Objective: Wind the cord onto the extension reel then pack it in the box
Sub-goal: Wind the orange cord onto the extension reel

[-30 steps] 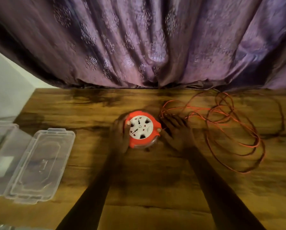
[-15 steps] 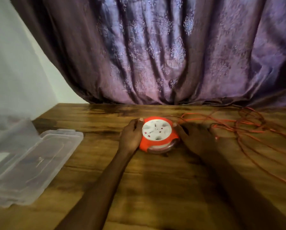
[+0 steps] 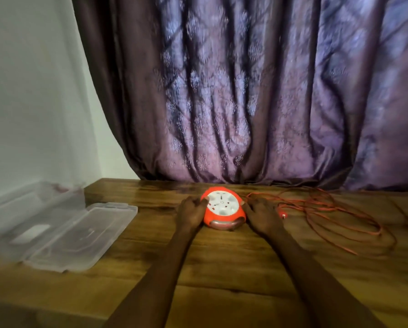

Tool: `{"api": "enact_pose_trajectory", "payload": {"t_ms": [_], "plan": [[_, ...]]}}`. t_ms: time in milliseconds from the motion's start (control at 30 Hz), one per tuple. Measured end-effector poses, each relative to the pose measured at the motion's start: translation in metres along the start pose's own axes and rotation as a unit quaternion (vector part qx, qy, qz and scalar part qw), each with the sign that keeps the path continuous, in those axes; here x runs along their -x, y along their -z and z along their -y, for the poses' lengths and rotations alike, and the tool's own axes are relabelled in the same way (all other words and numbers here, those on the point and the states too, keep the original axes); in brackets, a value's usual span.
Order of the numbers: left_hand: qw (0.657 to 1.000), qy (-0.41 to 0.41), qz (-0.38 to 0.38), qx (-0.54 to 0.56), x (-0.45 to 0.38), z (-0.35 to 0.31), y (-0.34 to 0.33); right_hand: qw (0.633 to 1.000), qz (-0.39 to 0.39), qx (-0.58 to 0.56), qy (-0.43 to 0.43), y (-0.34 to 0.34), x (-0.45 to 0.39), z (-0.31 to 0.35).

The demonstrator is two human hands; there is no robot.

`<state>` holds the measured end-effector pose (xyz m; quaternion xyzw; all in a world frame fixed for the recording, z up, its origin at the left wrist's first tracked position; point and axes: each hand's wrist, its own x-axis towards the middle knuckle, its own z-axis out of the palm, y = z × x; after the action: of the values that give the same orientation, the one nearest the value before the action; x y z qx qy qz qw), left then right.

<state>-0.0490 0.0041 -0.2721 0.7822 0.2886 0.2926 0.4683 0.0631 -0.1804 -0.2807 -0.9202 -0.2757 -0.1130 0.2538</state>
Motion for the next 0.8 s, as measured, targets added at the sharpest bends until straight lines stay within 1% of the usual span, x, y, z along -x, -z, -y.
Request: {"api": "enact_pose_trajectory", "payload": {"t_ms": [33,67,133,167,233,300,367,433,500,567,633,733,800], "plan": [[0.996,0.004,0.003,0.088,0.001,-0.006,-0.001,0.999,-0.017,-0.044,-0.013,-0.001,-0.002,0.004],[0.988,0.002,0.006,0.153,0.001,-0.013,-0.002,0.994,-0.037,-0.094,-0.031,0.000,-0.005,0.007],[0.975,-0.016,0.020,0.220,-0.006,-0.022,-0.006,0.975,-0.073,-0.198,-0.067,0.001,-0.011,0.011],[0.970,-0.022,0.030,0.238,-0.010,-0.025,-0.008,0.963,-0.084,-0.243,-0.084,0.003,-0.014,0.012],[0.970,-0.039,0.048,0.234,-0.021,-0.032,-0.012,0.940,-0.104,-0.309,-0.098,0.010,-0.024,0.010],[0.971,-0.065,0.067,0.221,-0.031,-0.038,-0.015,0.927,-0.118,-0.344,-0.092,0.019,-0.037,0.006],[0.964,-0.079,0.100,0.234,-0.039,-0.040,-0.020,0.922,-0.125,-0.356,-0.082,0.025,-0.049,0.002],[0.959,-0.080,0.124,0.243,-0.046,-0.037,-0.024,0.930,-0.133,-0.339,-0.059,0.026,-0.055,-0.003],[0.957,-0.077,0.125,0.250,-0.054,-0.033,-0.028,0.943,-0.138,-0.302,-0.028,0.022,-0.057,-0.009],[0.953,-0.073,0.111,0.273,-0.064,-0.031,-0.033,0.960,-0.150,-0.234,0.022,0.018,-0.060,-0.015],[0.954,-0.073,0.082,0.278,-0.068,-0.030,-0.037,0.972,-0.174,-0.137,0.082,0.014,-0.059,-0.019],[0.956,-0.080,0.076,0.273,-0.070,-0.028,-0.045,0.965,-0.205,0.033,0.160,0.011,-0.054,-0.018],[0.955,-0.082,0.079,0.274,-0.068,-0.027,-0.047,0.952,-0.214,0.110,0.191,0.011,-0.051,-0.012]]}}
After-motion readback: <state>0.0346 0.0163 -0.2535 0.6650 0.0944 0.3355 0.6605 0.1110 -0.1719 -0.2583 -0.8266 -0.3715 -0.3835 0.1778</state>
